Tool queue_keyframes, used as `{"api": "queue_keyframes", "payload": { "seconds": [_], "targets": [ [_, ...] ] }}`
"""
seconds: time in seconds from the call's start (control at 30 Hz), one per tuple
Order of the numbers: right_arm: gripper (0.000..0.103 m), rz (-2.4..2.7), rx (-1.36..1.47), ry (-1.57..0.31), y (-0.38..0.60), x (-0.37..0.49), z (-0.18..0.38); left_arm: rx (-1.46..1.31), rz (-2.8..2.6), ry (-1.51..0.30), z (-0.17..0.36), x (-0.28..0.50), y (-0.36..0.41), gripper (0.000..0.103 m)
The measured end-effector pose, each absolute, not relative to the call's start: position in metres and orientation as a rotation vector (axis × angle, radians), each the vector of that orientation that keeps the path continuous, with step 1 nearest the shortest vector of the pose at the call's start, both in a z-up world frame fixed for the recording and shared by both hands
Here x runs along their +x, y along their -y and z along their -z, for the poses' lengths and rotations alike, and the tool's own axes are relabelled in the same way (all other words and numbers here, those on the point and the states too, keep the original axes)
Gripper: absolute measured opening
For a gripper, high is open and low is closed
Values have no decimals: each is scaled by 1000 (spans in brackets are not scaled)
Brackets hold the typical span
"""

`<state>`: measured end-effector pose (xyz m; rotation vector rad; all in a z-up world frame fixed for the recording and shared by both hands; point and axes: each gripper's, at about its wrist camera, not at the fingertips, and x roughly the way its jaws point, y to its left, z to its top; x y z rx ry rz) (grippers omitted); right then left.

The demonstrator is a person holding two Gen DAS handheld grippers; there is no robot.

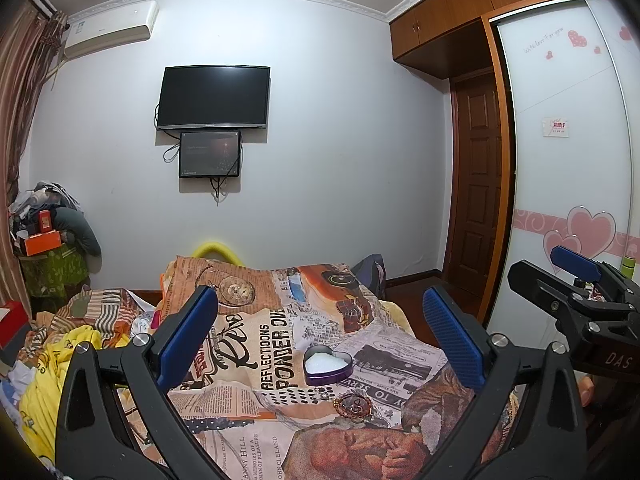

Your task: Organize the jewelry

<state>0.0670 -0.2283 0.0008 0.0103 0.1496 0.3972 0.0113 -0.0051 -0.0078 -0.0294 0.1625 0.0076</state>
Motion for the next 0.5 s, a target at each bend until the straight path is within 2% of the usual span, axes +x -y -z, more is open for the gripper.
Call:
{"api": "queue_keyframes", "payload": {
  "seconds": [0.5],
  "targets": [
    [102, -399, 14, -154, 229, 67, 4, -31, -9, -166, 12, 11, 4, 103]
  ]
}}
